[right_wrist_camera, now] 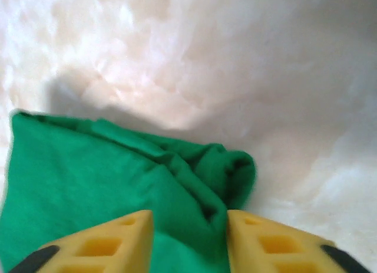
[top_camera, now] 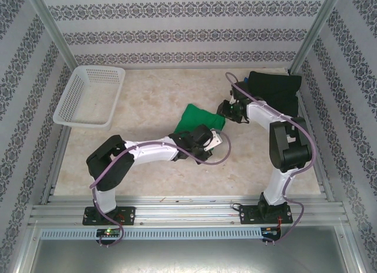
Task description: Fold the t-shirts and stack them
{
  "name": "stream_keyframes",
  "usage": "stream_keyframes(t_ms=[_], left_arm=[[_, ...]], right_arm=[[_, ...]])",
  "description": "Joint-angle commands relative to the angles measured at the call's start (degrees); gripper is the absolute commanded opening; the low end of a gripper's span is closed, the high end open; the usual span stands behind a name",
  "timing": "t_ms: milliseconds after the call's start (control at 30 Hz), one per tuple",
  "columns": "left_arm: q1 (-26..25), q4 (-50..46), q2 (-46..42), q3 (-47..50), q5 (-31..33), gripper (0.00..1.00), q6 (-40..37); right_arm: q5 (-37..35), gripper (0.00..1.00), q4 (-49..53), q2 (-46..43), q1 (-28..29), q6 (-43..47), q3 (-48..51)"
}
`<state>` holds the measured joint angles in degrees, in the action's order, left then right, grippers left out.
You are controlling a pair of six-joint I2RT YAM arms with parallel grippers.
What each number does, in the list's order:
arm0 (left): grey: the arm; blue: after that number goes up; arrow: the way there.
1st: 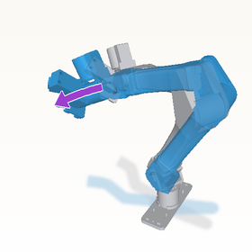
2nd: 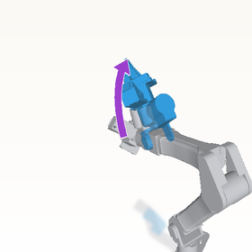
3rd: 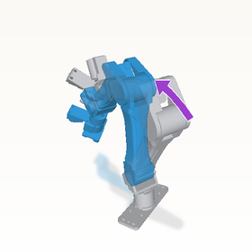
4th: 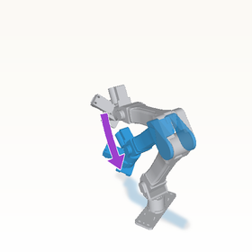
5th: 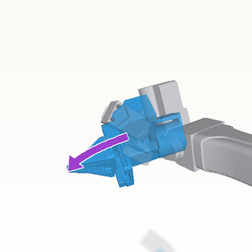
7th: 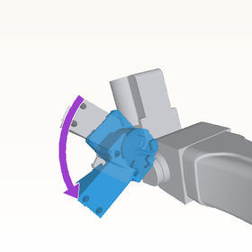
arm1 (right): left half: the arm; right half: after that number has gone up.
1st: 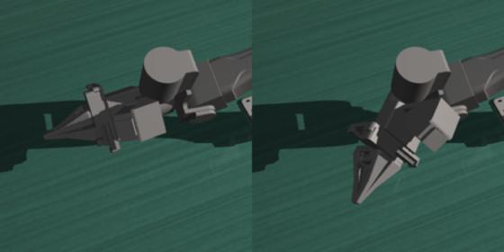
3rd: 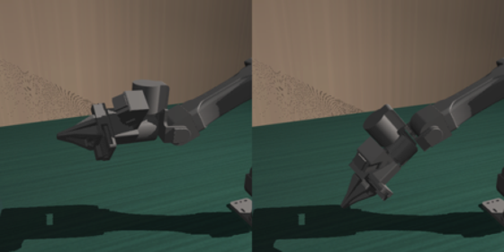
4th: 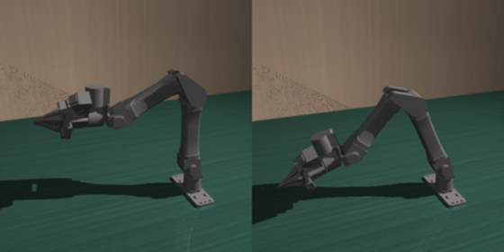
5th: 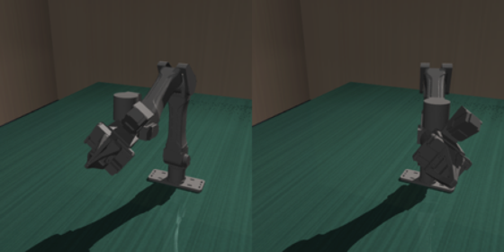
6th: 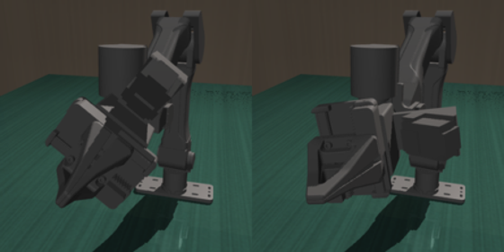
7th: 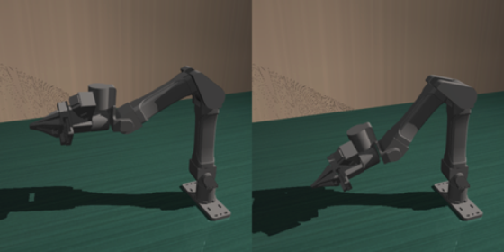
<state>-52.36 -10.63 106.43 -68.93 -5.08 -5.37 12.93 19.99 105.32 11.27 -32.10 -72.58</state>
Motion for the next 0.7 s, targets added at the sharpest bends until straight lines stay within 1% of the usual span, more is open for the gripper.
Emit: stream_keyframes(t_ms=[0,100,167,233,300,367,500,600,667], left_arm=[[2.2,-0.7,0.5,-1.3,-6.0,0.08,3.6],[3.3,-0.4,0.4,-1.3,-7.8,0.08,3.9],[3.6,-0.2,0.5,-1.6,-8.9,0.08,4.1],[3.8,-0.4,0.9,-2.0,-9.2,0.08,4.2],[3.8,-1.1,1.3,-2.5,-9.3,0.08,4.0],[3.9,-1.5,1.2,-2.6,-9.7,0.08,3.9],[4.0,-1.6,0.6,-2.0,-9.9,0.08,3.9],[4.2,-1.8,0.6,-1.8,-9.9,0.08,3.7],[4.2,-2.0,0.6,-1.9,-9.8,0.08,3.7]], right_arm=[[-2.1,0.52,4.2,-6.6,-1.1,-0.1,0.9],[-2.3,0.64,2.6,-12.9,-2.5,-3.1,7.4],[-0.8,0.66,0.4,-16.0,-3.0,-5.6,13.0],[1.7,0.67,-4.1,-18.9,-3.1,-9.5,19.4],[5.3,0.69,-12.1,-21.6,-2.1,-15.5,26.7],[5.8,0.72,-17.7,-23.4,0.2,-20.1,31.7],[4.3,0.73,-28.7,-25.3,3.0,-28.7,38.4],[3.5,0.73,-33.3,-26.2,4.4,-32.4,40.3],[1.4,0.73,-34.1,-27.3,5.5,-34.0,41.0]])
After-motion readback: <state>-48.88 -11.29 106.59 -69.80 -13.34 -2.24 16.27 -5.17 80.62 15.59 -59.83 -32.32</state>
